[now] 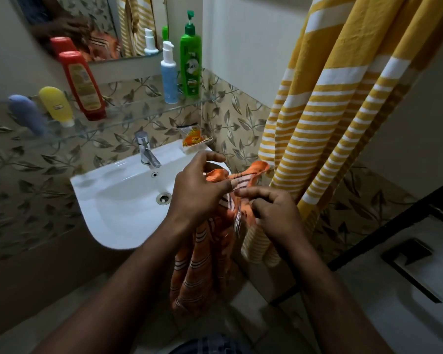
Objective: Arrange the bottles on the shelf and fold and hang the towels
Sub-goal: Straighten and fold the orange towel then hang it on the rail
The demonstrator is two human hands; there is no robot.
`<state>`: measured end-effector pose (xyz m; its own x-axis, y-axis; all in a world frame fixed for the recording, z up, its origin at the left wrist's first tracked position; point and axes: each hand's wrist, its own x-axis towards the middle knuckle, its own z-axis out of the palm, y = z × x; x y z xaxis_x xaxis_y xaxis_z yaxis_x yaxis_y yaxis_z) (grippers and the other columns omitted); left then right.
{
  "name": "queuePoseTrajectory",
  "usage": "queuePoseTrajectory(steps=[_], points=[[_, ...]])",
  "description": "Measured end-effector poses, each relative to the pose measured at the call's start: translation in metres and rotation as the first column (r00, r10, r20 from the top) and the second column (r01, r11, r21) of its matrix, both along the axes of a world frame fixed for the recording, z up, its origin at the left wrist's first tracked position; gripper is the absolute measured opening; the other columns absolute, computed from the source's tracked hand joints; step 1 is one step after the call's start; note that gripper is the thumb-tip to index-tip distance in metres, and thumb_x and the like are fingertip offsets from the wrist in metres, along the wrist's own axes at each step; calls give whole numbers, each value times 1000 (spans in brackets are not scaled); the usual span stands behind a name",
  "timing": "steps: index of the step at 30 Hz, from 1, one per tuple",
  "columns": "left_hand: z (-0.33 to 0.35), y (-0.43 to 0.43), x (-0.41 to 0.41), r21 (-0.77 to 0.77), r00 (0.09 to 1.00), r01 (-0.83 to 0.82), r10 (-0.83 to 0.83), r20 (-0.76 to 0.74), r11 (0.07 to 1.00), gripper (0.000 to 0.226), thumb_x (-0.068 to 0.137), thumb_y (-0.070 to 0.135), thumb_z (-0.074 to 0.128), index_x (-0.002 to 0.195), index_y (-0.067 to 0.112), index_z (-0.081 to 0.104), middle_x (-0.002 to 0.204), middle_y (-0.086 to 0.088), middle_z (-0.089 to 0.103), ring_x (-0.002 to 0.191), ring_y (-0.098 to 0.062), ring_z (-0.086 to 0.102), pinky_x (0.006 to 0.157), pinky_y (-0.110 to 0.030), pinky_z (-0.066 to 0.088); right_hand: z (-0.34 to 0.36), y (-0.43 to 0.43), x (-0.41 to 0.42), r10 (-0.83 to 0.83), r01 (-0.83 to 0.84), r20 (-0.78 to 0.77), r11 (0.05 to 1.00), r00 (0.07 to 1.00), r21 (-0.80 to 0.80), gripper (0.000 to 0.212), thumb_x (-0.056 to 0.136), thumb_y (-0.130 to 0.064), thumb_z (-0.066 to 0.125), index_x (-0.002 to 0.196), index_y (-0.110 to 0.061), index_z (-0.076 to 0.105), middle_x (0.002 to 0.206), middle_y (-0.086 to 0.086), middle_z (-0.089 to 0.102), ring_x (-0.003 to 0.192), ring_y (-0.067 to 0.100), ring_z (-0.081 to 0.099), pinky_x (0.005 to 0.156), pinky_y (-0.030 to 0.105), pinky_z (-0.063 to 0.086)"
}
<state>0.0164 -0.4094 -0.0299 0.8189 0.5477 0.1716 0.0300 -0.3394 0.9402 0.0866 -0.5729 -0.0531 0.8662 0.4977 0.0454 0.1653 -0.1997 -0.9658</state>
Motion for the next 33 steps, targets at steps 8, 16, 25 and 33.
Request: queuePoseTrajectory(steps=[8, 16, 25, 33], points=[[5, 2, -6, -20, 979, 203, -202, 30, 979, 27, 75, 24, 93, 81, 11, 70, 79, -8, 75, 76, -30, 73, 70, -56, 61, -2, 15, -3, 104, -103, 305, 995, 947, -19, 28, 76, -14, 71, 103, -19, 79, 106, -3, 75, 103, 17, 71, 90, 42, 60], [-1, 19, -16, -145, 931, 364, -366, 17, 920, 32, 76, 41, 87, 92, 17, 74, 94, -26, 69, 79, -34, 68, 76, -48, 55, 11, -8, -7, -75, 37, 160, 972, 984, 233, 21, 92, -13, 77, 72, -12, 74, 64, 2, 70, 60, 10, 62, 58, 25, 50], [-29, 18, -40, -538, 847, 488, -522, 101, 688, 18, 87, 6, 73, 97, 3, 59, 83, -8, 65, 74, -15, 65, 65, -22, 54, -6, -20, -4, -423, 415, 264, 906, 867, 88, 23, 92, -28, 79, 72, -16, 75, 68, -4, 74, 66, 14, 69, 65, 29, 54], [-46, 29, -52, -395, 889, 414, -458, -21, 820, 14, 90, 15, 73, 98, 4, 70, 88, -3, 74, 80, -13, 70, 72, -23, 54, -15, -41, 8, -564, 613, 337, 788, 754, -52, 8, 88, -28, 81, 87, -21, 76, 89, -3, 73, 88, 18, 71, 76, 26, 52]])
